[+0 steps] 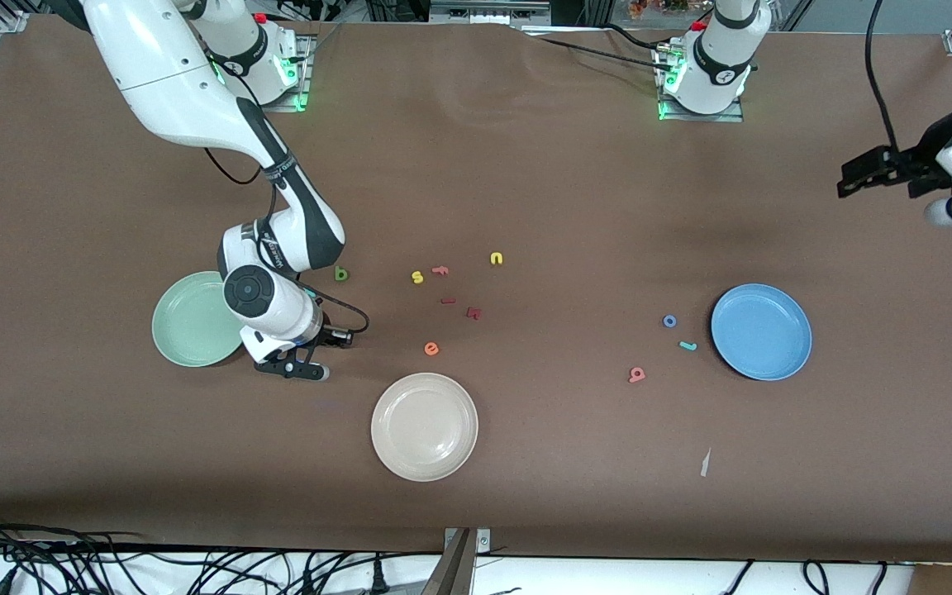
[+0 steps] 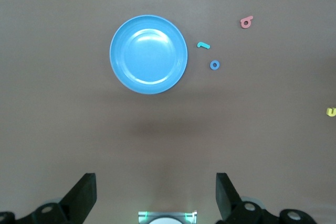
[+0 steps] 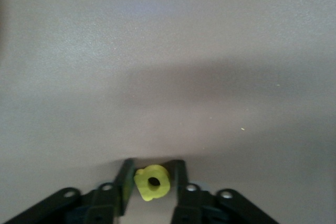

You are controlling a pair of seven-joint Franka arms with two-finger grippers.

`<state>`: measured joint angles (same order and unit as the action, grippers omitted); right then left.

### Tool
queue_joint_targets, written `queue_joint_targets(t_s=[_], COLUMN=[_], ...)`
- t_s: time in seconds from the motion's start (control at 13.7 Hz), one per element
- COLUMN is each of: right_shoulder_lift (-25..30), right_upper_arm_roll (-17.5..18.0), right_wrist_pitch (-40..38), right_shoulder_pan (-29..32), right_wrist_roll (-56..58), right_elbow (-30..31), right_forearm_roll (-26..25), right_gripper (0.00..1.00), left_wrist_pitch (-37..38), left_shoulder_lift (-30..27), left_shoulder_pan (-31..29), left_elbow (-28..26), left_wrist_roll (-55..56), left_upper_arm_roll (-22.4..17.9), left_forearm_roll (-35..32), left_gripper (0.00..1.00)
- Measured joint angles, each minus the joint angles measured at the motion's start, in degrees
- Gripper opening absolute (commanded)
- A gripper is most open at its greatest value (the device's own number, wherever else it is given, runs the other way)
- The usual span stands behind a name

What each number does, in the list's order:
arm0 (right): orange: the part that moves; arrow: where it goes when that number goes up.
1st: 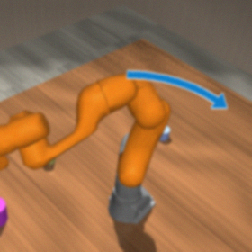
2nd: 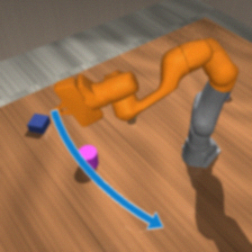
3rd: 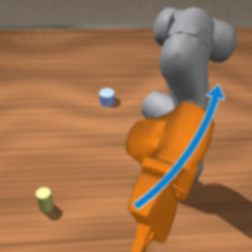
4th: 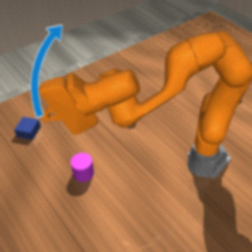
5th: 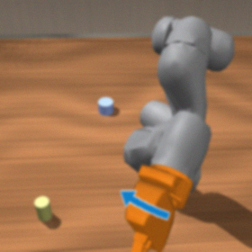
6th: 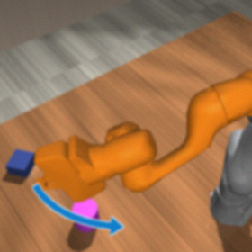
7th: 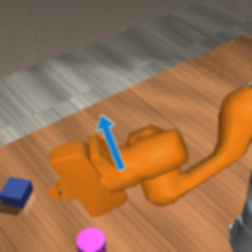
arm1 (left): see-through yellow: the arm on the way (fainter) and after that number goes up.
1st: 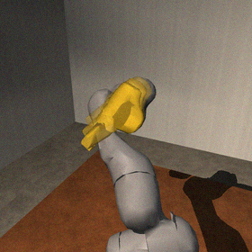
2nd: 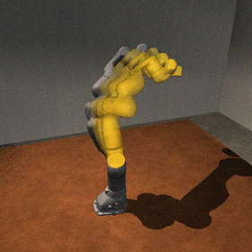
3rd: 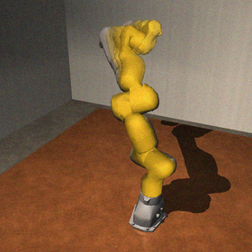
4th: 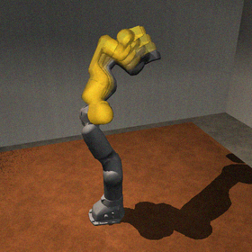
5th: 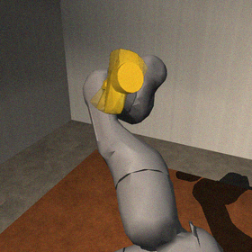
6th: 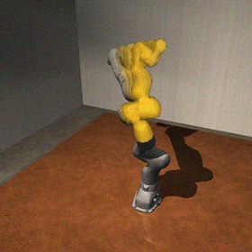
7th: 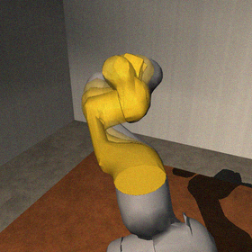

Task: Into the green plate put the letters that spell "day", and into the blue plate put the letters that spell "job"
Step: 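Drop the yellow letter on the green plate while the left gripper reaches the ring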

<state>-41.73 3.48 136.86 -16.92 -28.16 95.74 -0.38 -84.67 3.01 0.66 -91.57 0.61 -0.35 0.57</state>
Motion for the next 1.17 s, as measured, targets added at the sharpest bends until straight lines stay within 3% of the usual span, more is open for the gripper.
queue_joint_targets(t_s=[0.44, 0.73, 0.95, 1.17], right_shoulder_lift=[-0.02, -0.06, -0.04, 0.42], right_upper_arm_roll=[0.0, 0.0, -0.05, -0.41], right_wrist_pitch=[0.06, -0.27, -3.85, -9.91], right_shoulder_pan=[0.01, 0.03, 0.25, 1.54], right_wrist_roll=[0.0, 0.06, 0.06, 2.0], right_elbow=[-0.06, -0.55, -2.43, -4.65], right_forearm_roll=[0.0, 0.0, 0.0, -0.01], right_gripper=[0.12, 0.11, 0.09, 0.06], left_wrist_pitch=[-5.48, -10.23, -17.81, -30.26], left_shoulder_lift=[12.61, 17.69, 20.59, 21.91], left_shoulder_pan=[0.2, 2.13, 4.37, 5.66], left_elbow=[-0.76, -0.71, -1.34, -7.8], left_wrist_roll=[-0.09, -0.29, -0.15, -0.11], left_upper_arm_roll=[1.02, 1.21, 1.29, 1.32], left_forearm_roll=[0.0, 0.04, 2.12, 4.1], left_gripper=[1.0, 1.0, 1.0, 1.0])
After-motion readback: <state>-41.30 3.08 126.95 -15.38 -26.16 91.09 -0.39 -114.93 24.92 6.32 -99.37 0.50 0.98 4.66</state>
